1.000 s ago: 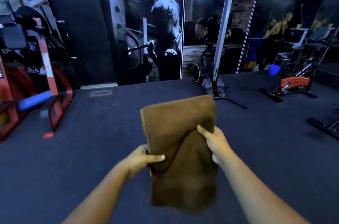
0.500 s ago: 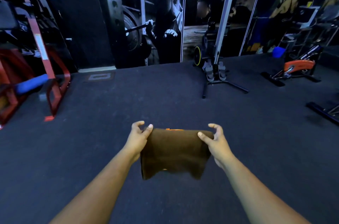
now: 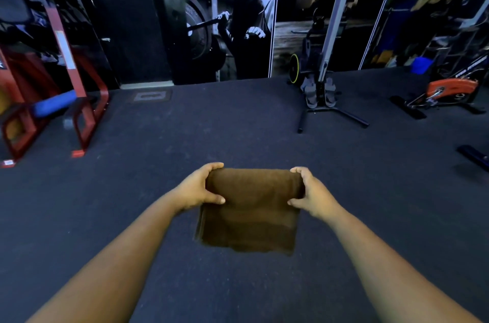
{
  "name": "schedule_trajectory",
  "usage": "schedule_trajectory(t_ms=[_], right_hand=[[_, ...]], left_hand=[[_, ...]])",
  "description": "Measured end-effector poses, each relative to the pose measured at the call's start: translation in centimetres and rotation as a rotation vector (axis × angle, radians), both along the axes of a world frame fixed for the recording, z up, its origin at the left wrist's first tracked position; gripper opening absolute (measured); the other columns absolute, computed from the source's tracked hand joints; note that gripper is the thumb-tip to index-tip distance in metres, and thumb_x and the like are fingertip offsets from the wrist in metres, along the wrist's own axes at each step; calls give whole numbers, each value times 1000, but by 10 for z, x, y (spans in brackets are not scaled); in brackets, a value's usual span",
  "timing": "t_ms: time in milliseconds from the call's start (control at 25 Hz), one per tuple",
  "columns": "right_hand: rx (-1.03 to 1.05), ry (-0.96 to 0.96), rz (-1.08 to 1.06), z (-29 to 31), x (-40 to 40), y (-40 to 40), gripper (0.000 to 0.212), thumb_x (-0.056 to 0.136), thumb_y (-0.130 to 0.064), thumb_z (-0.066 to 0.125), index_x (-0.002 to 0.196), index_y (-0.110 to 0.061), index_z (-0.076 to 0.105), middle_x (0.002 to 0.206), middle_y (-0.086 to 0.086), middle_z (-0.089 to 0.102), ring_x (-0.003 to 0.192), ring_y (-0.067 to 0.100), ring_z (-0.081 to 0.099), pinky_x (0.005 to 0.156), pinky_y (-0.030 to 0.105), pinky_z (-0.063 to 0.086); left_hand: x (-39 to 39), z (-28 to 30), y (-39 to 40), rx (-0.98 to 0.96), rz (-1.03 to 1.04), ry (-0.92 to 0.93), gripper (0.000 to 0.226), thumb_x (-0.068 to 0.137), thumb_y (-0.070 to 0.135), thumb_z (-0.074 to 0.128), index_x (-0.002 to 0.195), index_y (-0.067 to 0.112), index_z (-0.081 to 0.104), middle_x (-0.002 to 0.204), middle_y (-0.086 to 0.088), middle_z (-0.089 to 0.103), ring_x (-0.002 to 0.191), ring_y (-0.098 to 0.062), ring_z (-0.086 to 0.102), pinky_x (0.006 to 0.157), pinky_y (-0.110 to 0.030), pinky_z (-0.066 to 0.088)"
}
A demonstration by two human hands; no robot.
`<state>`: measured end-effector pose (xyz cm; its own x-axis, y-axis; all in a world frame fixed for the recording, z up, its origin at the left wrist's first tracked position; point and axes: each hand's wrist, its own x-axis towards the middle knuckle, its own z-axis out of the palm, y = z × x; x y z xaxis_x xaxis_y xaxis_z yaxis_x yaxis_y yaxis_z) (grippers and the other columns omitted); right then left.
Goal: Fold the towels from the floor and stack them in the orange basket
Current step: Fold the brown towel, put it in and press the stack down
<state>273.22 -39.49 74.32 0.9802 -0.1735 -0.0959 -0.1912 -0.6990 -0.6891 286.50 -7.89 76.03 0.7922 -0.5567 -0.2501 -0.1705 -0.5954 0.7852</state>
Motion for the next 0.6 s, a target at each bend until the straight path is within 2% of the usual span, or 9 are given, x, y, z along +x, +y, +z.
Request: schedule_trajectory(t_ms=[80, 160, 240, 280, 320, 360, 440, 520, 600], right_hand=[[-65, -84, -16, -5, 9, -4, 49, 79, -17, 81, 114, -38, 54, 107, -15, 63, 99, 9, 62, 79, 29, 52], [-128, -161, -34, -16, 20, -11, 33, 75, -22, 79, 94, -41, 61, 96, -17, 65, 95, 10, 62, 83, 36, 51], [-99, -220, -69, -27, 35, -18, 24, 76, -28, 82, 87, -40, 65, 95, -13, 58, 99, 11, 54, 88, 32, 46], [-5, -245, -93, -30, 46, -19, 21, 78, -27, 83, 86, -37, 67, 97, -11, 55, 101, 11, 52, 89, 27, 43], [152, -258, -130, -30, 57, -17, 16, 82, -25, 82, 88, -31, 68, 99, -9, 57, 103, 13, 55, 89, 26, 43], [378, -262, -183, -28, 70, -13, 11, 87, -22, 77, 93, -26, 69, 100, -8, 63, 104, 15, 59, 89, 27, 45], [861, -258, -342, -22, 101, 2, 10, 98, -20, 66, 107, -22, 68, 102, -6, 73, 106, 20, 66, 91, 34, 52], [1109, -221, -439, -27, 133, 12, 29, 99, -37, 61, 125, -25, 62, 115, -3, 74, 108, 19, 70, 91, 41, 57], [1104, -140, -417, -45, 159, 23, 42, 91, -38, 65, 131, -28, 56, 121, -1, 73, 106, 17, 72, 83, 37, 61]], left_hand=[[3, 3, -7, 177, -21, -208, 70, 81, 23, 85, 141, 36, 50, 131, 13, 54, 120, -10, 55, 105, -36, 50], [13, 4, -13, 293, 0, -430, 44, 85, 34, 80, 125, 38, 61, 117, 14, 64, 113, -11, 60, 96, -36, 52], [30, -3, -13, 381, 35, -581, 33, 83, 47, 77, 113, 40, 66, 112, 15, 63, 114, -14, 54, 92, -40, 44], [41, -10, -11, 352, 63, -576, 34, 79, 52, 78, 109, 39, 68, 112, 13, 59, 114, -15, 49, 93, -41, 40], [55, -17, -8, 218, 114, -464, 38, 73, 57, 81, 104, 37, 69, 113, 11, 58, 114, -16, 50, 93, -41, 41], [67, -21, -7, -16, 189, -280, 45, 67, 59, 84, 101, 32, 72, 113, 6, 63, 114, -22, 57, 93, -40, 46], [84, -22, -18, -490, 321, 85, 44, 75, 46, 87, 106, 19, 73, 109, -5, 75, 111, -33, 69, 89, -40, 56], [108, -15, -41, -671, 388, 243, 26, 92, 28, 76, 113, 16, 71, 109, -6, 78, 110, -29, 71, 94, -40, 58], [145, -12, -57, -662, 461, 363, 25, 96, 34, 70, 117, 19, 71, 109, -4, 78, 107, -24, 73, 94, -42, 58]])
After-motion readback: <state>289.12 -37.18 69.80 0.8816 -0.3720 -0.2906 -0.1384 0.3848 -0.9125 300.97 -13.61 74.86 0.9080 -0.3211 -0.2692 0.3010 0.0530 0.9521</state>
